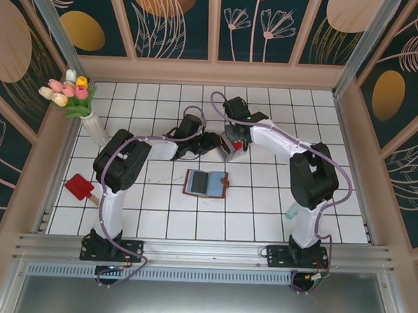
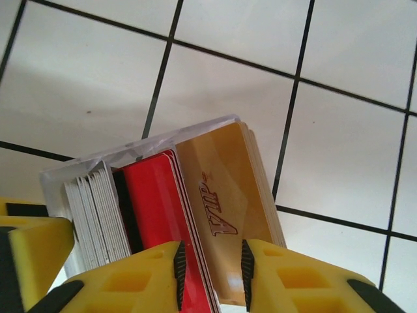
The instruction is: Put the credit cards into the card holder
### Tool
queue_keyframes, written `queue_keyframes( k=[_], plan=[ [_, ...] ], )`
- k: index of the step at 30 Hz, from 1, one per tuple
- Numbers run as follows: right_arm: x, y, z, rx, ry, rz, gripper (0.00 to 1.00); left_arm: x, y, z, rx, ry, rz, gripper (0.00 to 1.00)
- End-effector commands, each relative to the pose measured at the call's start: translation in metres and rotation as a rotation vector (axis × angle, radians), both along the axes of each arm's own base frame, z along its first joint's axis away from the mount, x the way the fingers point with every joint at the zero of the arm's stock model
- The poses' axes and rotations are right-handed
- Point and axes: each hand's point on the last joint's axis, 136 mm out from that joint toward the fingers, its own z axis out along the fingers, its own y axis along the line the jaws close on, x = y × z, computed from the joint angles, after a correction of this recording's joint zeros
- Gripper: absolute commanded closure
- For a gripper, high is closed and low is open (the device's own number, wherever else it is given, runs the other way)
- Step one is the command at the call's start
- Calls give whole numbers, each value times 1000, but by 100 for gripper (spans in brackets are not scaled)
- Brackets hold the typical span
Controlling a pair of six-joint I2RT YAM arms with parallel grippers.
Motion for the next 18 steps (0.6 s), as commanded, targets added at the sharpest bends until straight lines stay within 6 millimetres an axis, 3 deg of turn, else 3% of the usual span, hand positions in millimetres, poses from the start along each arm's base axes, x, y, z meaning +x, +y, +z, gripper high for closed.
queue_keyframes(
  k=[1,11,18],
  plan=[
    [-3,4,-15,-15,49,25,65,-17,22,-44,124,104,24,63],
    [-3,-7,-38,-152,44,12,68,-18,22,-46,126,106,23,63],
    [2,-10,-9,-150,-32,-8,71,-18,23,-47,129,107,26,63]
  ],
)
